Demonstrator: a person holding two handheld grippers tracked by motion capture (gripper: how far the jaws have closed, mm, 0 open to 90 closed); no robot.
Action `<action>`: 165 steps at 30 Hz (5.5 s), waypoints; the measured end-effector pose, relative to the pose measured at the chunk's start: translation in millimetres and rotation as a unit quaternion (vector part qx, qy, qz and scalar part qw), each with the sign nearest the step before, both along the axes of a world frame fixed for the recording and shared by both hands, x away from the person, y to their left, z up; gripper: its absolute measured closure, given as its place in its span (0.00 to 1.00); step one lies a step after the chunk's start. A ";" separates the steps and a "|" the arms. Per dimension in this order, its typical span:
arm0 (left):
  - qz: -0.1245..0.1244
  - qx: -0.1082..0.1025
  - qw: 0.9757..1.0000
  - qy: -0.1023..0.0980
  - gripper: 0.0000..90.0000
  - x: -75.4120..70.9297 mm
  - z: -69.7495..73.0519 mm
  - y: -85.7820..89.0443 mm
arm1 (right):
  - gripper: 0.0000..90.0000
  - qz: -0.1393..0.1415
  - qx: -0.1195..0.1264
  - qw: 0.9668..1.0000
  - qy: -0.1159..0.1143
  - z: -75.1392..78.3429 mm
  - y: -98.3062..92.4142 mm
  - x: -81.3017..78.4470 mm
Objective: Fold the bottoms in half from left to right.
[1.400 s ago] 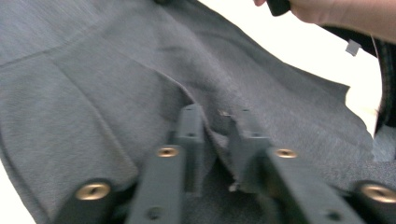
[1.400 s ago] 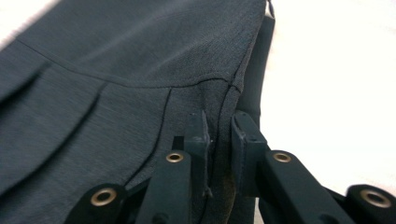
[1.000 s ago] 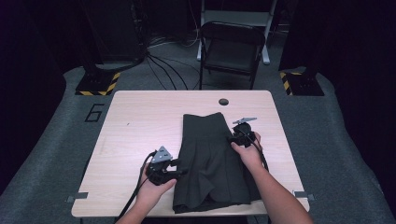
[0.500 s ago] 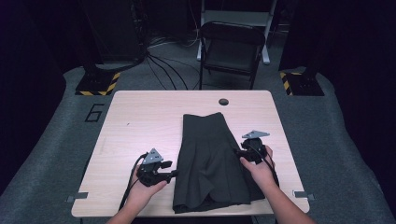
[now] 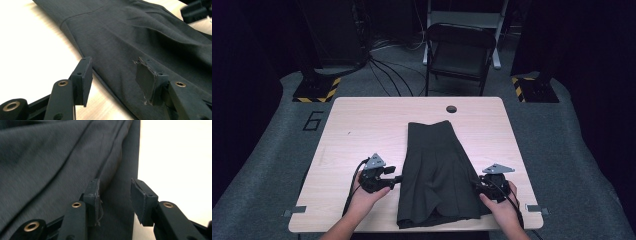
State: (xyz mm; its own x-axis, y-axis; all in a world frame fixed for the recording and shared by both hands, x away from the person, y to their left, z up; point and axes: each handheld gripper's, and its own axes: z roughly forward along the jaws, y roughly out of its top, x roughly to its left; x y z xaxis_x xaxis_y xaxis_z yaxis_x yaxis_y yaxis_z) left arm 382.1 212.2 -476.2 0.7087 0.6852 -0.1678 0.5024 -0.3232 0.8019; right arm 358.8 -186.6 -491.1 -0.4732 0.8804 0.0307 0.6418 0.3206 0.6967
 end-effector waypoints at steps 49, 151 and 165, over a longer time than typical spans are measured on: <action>-0.011 0.040 0.999 0.011 0.50 3.5 -21.5 -16.8 | 0.71 -0.012 0.010 1.000 0.024 3.5 -12.9 -4.1; 0.052 0.066 0.995 0.046 0.67 -3.9 -26.2 42.3 | 0.61 0.224 0.022 0.974 0.020 -0.8 70.8 2.0; 0.047 0.057 0.997 0.031 0.57 14.1 -5.6 38.3 | 0.55 0.173 0.040 0.984 0.004 29.1 61.5 21.9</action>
State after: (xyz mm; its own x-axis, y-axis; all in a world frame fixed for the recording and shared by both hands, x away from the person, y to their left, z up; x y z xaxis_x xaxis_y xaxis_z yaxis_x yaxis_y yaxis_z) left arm 396.2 250.5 -481.8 0.6304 0.7658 -0.1271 0.5830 -0.3590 0.7288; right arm 380.6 -125.1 -461.9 -0.7431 0.6620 0.0979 0.5093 0.4644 0.7246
